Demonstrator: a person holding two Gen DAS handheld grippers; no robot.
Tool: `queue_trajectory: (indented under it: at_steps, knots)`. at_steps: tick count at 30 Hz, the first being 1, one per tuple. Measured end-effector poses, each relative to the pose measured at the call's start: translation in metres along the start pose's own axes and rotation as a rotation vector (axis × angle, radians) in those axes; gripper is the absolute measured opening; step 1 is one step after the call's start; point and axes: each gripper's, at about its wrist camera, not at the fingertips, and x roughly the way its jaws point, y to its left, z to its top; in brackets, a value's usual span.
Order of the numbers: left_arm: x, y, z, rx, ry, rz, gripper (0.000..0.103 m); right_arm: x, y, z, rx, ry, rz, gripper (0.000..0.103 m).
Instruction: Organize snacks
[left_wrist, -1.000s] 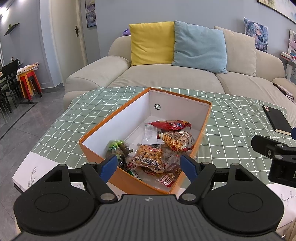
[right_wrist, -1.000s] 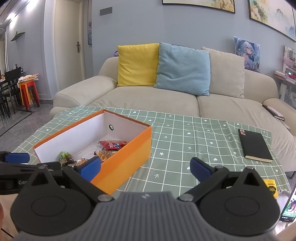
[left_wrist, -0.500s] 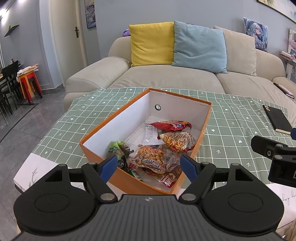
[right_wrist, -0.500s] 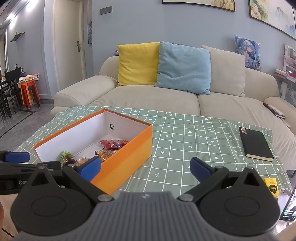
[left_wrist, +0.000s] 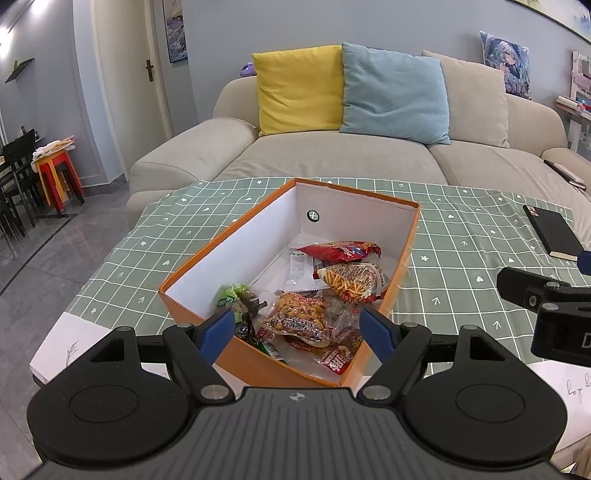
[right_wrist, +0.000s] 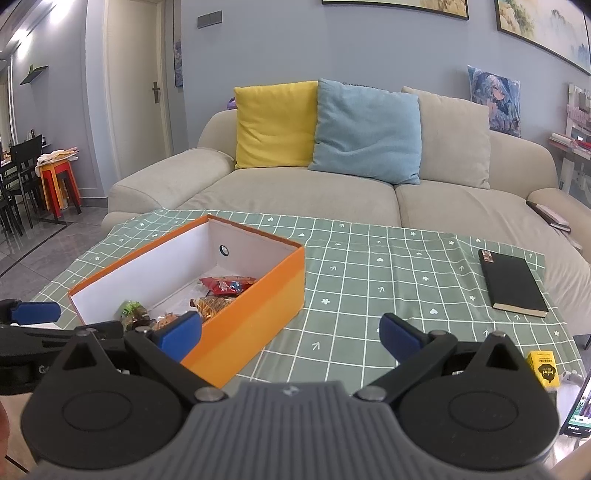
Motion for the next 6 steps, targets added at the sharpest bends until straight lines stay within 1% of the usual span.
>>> queue_trajectory:
  at_steps: [6]
  knots:
    - [-0.0004,-0.0011,0.0001,-0.001,0.0,-0.014,0.09,0.0013,0.0003,0.0,-0.002,0.008,0.004,0.099]
